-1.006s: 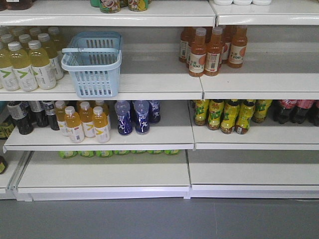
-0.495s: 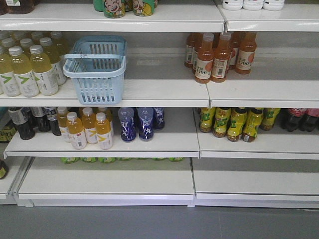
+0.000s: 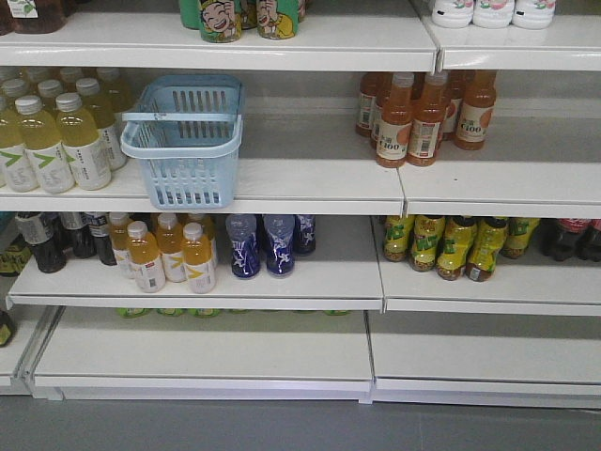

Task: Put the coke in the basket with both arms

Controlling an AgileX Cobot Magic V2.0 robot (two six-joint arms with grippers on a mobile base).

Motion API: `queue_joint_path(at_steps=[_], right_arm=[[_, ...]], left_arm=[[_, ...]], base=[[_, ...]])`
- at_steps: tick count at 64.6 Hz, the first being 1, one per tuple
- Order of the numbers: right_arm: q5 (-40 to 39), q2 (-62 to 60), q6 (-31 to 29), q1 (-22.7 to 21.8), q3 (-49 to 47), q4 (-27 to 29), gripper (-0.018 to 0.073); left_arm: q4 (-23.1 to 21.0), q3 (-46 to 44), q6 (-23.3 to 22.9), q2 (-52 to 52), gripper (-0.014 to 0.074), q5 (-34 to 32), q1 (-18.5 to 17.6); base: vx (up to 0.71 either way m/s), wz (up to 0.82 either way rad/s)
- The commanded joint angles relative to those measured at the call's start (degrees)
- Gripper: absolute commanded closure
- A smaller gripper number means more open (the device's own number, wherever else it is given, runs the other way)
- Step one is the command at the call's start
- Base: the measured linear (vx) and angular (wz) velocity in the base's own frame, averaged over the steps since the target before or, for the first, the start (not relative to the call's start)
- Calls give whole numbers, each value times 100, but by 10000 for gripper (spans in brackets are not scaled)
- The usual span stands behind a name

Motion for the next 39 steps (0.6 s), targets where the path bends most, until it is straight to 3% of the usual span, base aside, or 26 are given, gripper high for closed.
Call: queue_joint_path(at_steps=[1,39], right_arm=[[-447,-82,-24,-15,61,-14,569],[-447,-82,-24,-15,61,-14,569]], left_arm=[[-1,-8,-10,-113,602,-404,-2],[-1,-8,-10,-113,602,-404,-2]], base=[[6,0],[7,1]])
